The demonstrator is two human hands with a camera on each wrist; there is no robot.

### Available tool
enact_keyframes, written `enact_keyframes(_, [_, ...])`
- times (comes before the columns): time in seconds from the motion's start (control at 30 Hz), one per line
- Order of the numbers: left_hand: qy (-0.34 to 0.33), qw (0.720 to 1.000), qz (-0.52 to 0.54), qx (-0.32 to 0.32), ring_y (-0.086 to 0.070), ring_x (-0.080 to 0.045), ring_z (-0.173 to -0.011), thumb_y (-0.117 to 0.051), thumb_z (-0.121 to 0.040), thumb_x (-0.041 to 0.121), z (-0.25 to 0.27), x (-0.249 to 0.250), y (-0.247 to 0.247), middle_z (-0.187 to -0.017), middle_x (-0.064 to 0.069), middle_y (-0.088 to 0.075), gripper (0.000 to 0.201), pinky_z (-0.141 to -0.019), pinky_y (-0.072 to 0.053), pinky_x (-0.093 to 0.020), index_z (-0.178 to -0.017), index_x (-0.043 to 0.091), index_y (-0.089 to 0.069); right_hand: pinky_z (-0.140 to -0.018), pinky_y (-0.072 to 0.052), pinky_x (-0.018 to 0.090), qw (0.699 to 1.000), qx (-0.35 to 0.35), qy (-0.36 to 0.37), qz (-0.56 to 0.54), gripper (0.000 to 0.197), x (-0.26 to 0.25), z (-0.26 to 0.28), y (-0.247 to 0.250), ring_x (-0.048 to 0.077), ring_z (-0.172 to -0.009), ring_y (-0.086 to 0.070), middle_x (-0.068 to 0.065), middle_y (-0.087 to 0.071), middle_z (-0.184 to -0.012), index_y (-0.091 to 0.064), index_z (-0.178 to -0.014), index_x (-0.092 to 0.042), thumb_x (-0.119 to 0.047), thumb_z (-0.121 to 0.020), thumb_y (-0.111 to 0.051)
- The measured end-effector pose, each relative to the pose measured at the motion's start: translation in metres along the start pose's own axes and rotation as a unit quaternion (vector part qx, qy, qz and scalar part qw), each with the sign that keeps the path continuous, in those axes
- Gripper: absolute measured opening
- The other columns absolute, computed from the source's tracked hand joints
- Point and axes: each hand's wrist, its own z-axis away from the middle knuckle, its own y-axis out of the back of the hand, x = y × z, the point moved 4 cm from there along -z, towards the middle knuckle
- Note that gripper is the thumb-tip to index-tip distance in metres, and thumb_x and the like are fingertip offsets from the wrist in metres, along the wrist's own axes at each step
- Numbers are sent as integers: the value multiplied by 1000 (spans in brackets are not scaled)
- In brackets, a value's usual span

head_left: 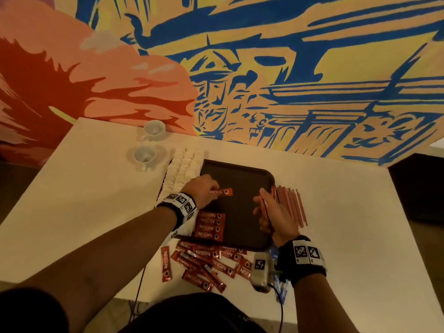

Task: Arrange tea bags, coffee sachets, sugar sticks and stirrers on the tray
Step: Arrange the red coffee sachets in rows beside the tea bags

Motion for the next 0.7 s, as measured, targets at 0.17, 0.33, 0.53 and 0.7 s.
enact_keyframes(0.17, [-6,986,-155,-64,-55,-29,-114,-61,-94,32,-25,-13,-38,-121,-6,-60,28,-98,-48,-43,-119,20,-66,-49,-34,24,1000,19,-19,12,53,11,-3,7,8,-54,-44,2,-61,-85,-69,-113,-19,-66,-91,-55])
enact_keyframes(0.33, [-6,974,-207,-97,-51,-30,-124,-65,-90,30,-38,-19,-59,-125,-5,-61,32,-106,-39,-45,-121,22,-65,-50,-34,23,999,44,-24,21,50,19,-5,14,7,-54,-44,1,-60,-82,-69,-111,-16,-61,-94,-55])
enact_keyframes(0.53, [-2,976,-191,-107,-50,-29,-125,-65,-91,31,-43,-25,-67,-126,-3,-64,30,-108,-37,-45,-120,24,-66,-49,-36,21,998,42,-41,32,47,26,-7,10,6,-56,-46,3,-61,-88,-68,-113,-17,-58,-97,-53])
enact_keyframes(0.7, [-12,977,-190,-99,-50,-27,-122,-62,-94,22,-43,-23,-72,-122,-3,-66,24,-107,-38,-42,-117,24,-68,-48,-36,20,998,39,-49,31,47,28,-7,12,6,-55,-45,3,-60,-88,-68,-113,-16,-58,-96,-54])
